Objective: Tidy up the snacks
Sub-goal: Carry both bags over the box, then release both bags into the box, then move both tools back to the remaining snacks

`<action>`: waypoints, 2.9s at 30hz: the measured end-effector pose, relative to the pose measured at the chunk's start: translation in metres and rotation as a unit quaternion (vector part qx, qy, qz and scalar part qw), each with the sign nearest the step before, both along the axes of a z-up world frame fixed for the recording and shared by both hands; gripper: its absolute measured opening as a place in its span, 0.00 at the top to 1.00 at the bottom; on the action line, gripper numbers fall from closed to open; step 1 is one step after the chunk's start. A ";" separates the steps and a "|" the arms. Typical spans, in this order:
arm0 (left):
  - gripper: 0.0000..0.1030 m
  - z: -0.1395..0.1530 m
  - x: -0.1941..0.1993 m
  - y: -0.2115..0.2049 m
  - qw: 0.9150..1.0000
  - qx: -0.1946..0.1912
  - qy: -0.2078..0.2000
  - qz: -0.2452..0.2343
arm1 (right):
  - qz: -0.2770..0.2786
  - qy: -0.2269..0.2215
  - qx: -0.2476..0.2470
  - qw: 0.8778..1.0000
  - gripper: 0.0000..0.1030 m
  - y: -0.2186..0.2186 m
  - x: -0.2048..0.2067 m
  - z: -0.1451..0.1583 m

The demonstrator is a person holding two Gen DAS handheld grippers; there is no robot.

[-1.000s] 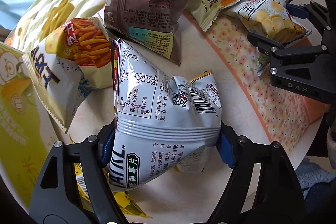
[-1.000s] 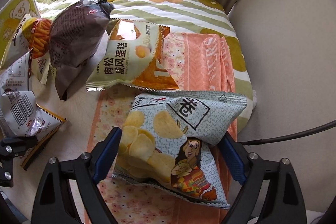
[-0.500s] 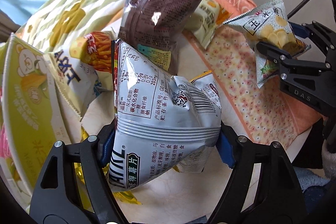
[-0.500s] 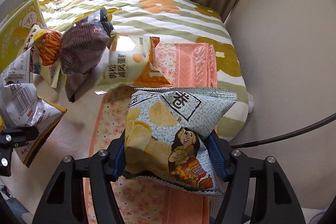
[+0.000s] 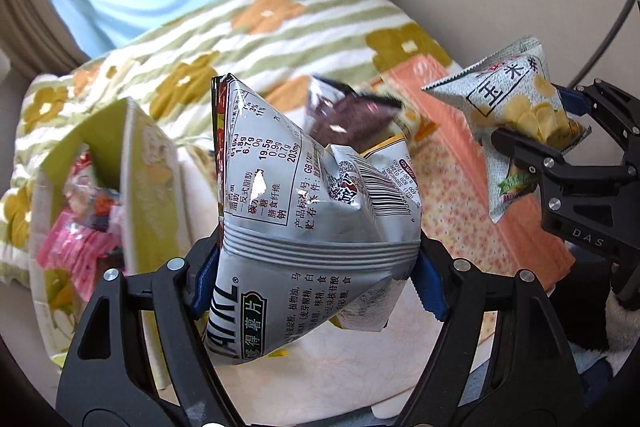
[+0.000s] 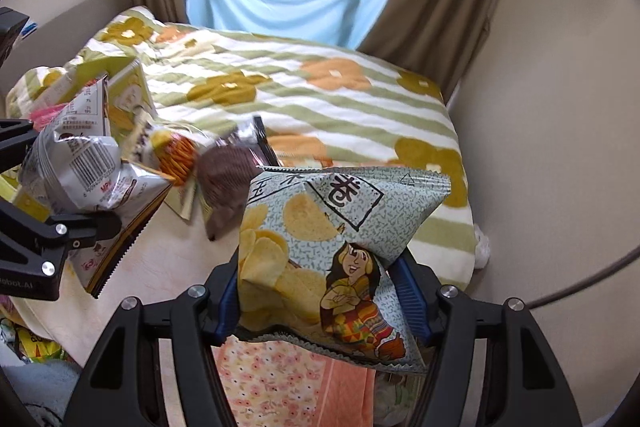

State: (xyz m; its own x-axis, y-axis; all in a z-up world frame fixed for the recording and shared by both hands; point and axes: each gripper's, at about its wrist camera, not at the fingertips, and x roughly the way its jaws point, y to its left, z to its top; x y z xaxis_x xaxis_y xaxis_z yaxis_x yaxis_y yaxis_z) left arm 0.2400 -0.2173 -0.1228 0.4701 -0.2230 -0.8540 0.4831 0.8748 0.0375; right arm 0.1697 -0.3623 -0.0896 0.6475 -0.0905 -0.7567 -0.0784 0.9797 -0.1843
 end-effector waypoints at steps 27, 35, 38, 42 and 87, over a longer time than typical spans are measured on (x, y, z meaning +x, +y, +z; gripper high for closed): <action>0.27 0.024 0.140 0.273 0.992 -0.015 0.003 0.125 | 0.142 -0.022 0.094 0.985 0.41 0.245 0.151 0.050; 0.04 -0.009 0.170 0.297 0.995 -0.036 0.031 0.092 | 0.098 0.006 0.087 0.991 0.41 0.279 0.177 0.032; 0.04 -0.015 0.171 0.303 0.995 -0.030 0.032 0.088 | 0.081 0.014 0.084 0.993 0.41 0.282 0.179 0.028; 0.04 -0.020 0.167 0.313 0.994 -0.039 0.037 0.095 | 0.072 0.027 0.078 0.994 0.41 0.286 0.182 0.023; 0.04 -0.004 0.098 0.327 0.989 -0.067 0.030 0.125 | 0.067 -0.030 0.130 0.989 0.01 0.257 0.107 0.035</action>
State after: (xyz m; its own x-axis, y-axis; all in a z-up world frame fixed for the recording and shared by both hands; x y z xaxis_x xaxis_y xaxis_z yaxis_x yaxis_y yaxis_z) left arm 0.3382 0.1092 -0.1265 0.4747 -0.2183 -0.8527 0.2485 0.9626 -0.1081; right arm 0.2764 -0.1055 -0.0544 0.6850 0.1911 -0.7031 -0.2068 0.9763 0.0639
